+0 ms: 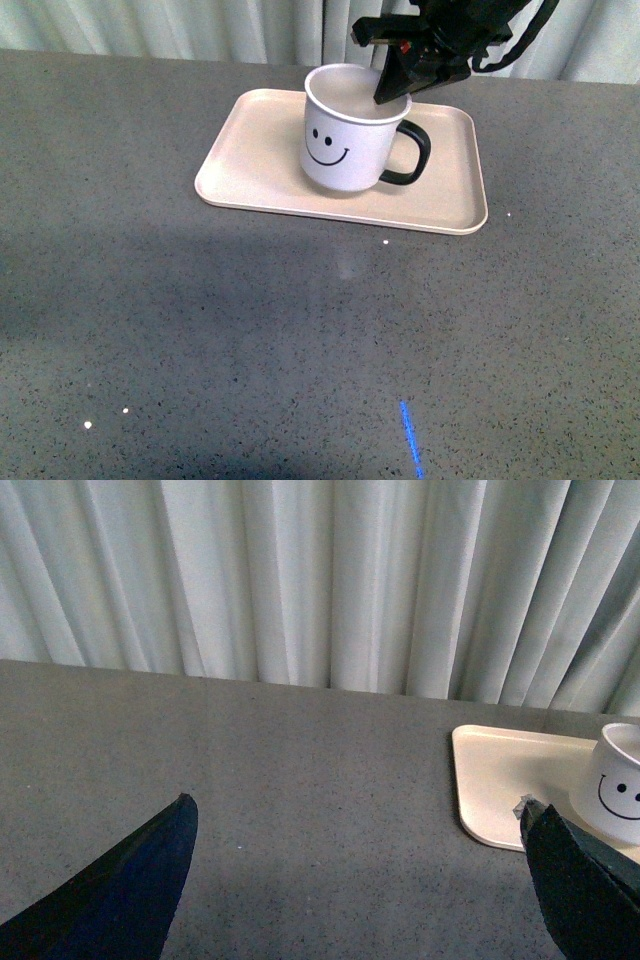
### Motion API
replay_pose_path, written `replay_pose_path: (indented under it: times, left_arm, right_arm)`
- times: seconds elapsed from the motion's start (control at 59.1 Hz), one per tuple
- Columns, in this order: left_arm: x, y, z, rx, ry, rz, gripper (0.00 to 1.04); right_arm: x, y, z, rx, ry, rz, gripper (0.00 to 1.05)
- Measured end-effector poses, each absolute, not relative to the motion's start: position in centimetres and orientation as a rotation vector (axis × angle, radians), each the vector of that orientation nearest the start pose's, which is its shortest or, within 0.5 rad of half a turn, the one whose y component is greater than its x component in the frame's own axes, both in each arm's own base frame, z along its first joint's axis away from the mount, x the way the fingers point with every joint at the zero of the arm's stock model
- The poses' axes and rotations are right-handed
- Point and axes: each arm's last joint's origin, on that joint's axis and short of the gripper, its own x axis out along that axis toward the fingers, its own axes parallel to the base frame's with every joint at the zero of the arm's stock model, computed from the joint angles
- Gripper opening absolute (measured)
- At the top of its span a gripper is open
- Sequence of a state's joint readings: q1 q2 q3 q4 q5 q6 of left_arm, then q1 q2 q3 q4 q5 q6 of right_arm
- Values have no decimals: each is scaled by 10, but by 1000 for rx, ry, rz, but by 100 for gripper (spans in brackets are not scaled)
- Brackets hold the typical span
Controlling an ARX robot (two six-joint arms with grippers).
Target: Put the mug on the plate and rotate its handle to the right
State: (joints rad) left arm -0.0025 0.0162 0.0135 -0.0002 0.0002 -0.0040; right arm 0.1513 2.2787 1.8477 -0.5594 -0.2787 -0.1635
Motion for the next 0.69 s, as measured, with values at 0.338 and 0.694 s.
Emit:
replay_pose_path:
  times: [0.338, 0.694]
  left_arm:
    - [98, 0, 167, -4, 3, -3, 95]
    - [98, 0, 167, -4, 3, -3, 95]
  right_arm:
    - [501, 53, 196, -259, 841, 732, 2]
    - [515, 48, 181, -431, 800, 895, 2]
